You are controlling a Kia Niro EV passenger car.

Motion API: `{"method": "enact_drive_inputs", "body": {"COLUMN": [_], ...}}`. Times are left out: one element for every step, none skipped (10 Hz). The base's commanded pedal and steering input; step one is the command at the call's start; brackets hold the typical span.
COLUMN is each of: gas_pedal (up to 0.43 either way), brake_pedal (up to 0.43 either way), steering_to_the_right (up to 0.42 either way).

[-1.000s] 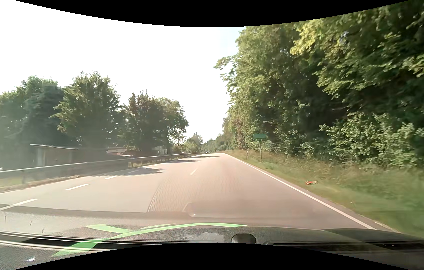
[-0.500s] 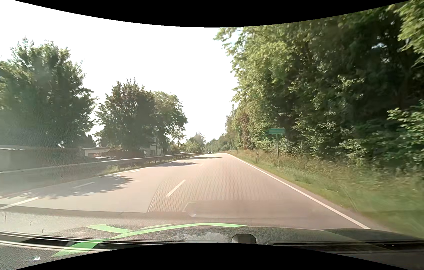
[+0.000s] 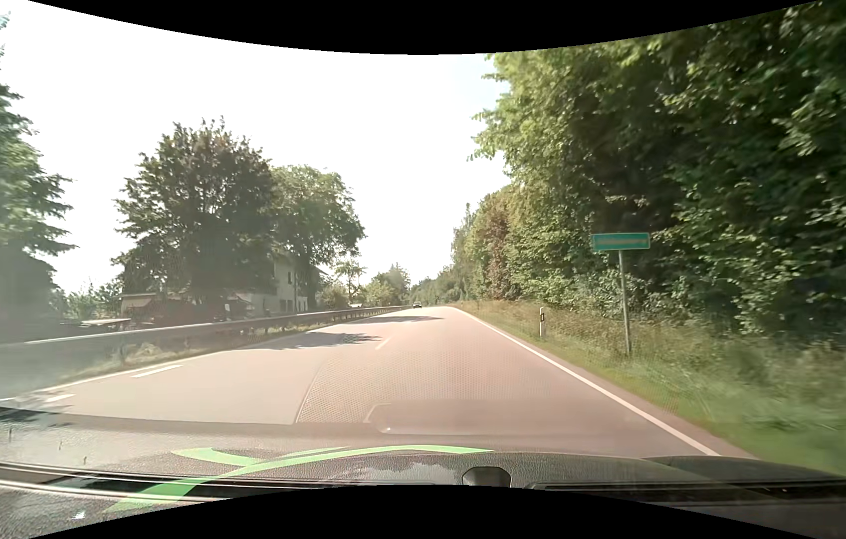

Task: Follow the waypoints while adhering to traffic rules and regulations

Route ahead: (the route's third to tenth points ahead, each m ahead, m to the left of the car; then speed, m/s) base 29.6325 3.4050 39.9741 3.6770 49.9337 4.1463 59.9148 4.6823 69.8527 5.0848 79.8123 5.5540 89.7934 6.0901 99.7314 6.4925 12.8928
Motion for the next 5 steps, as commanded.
{"method": "enact_drive_inputs", "body": {"gas_pedal": [0.461, 0.461, 0.461, 0.461, 0.461], "brake_pedal": [0.0, 0.0, 0.0, 0.0, 0.0], "steering_to_the_right": [-0.007, -0.009, -0.01, -0.01, -0.011]}}
